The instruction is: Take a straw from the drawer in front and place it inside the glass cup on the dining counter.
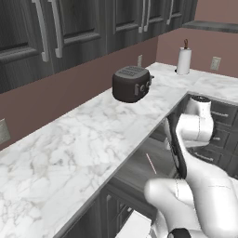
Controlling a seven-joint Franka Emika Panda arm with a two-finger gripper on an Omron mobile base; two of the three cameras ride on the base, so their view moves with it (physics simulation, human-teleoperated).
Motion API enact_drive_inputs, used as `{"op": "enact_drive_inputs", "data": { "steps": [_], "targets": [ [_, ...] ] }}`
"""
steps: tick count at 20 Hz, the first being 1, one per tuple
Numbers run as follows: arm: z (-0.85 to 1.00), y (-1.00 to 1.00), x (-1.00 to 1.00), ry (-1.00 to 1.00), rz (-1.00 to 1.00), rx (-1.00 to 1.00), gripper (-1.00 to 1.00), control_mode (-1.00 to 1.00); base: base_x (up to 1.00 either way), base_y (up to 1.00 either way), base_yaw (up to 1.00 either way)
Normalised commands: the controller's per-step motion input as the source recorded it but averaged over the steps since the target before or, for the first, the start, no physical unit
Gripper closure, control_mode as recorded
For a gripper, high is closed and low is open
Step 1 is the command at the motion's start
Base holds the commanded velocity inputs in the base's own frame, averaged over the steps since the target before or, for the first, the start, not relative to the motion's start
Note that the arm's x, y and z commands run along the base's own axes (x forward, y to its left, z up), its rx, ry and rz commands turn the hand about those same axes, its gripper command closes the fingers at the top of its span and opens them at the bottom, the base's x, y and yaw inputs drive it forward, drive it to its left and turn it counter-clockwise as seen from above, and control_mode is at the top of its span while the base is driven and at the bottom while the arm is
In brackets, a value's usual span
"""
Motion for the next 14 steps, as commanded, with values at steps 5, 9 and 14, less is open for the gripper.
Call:
{"op": "enact_drive_inputs", "data": {
  "steps": [5,9,14],
  "targets": [
    [-0.65,-0.07,0.99,0.28,0.04,-0.16,-1.0,-1.0,0.0,0.0,0.0],
    [-0.96,-0.08,0.88,0.15,0.08,-0.03,-1.0,-1.0,0.0,0.0,0.0],
    [-0.64,-0.26,0.48,0.01,0.16,0.0,-1.0,-1.0,0.0,0.0,0.0]
  ]
}}
